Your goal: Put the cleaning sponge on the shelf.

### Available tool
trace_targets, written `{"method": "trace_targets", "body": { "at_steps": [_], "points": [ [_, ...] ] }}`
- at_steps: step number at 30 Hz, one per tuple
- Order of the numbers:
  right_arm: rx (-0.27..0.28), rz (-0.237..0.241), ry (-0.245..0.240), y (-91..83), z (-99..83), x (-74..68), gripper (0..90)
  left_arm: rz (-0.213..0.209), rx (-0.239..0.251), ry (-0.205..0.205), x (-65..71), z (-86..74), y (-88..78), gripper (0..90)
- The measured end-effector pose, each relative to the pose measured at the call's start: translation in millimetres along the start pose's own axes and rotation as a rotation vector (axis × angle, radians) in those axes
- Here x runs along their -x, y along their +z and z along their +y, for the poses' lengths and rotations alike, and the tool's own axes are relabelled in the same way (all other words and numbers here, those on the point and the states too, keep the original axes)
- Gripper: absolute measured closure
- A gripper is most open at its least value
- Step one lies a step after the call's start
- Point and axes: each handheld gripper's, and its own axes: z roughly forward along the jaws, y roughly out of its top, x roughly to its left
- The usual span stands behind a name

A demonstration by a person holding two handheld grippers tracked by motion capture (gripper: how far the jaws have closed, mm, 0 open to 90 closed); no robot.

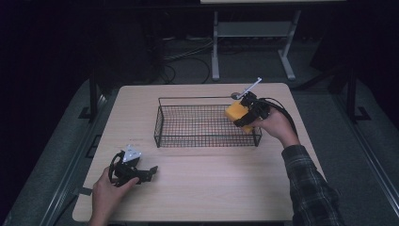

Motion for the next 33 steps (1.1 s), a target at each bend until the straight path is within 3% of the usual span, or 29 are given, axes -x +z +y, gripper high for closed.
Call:
{"method": "trace_targets", "body": {
  "at_steps": [17,33],
  "points": [
    [-0.022,0.0,-0.004,29.2,4.1,5.8,22.3,0.0,0.0,0.0,0.0,0.0,0.0,12.6],
    [-0.093,0.011,-0.019,50.6,3.3,3.5,22.3,0.0,0.0,0.0,0.1,0.0,0.0,12.6]
  ]
}}
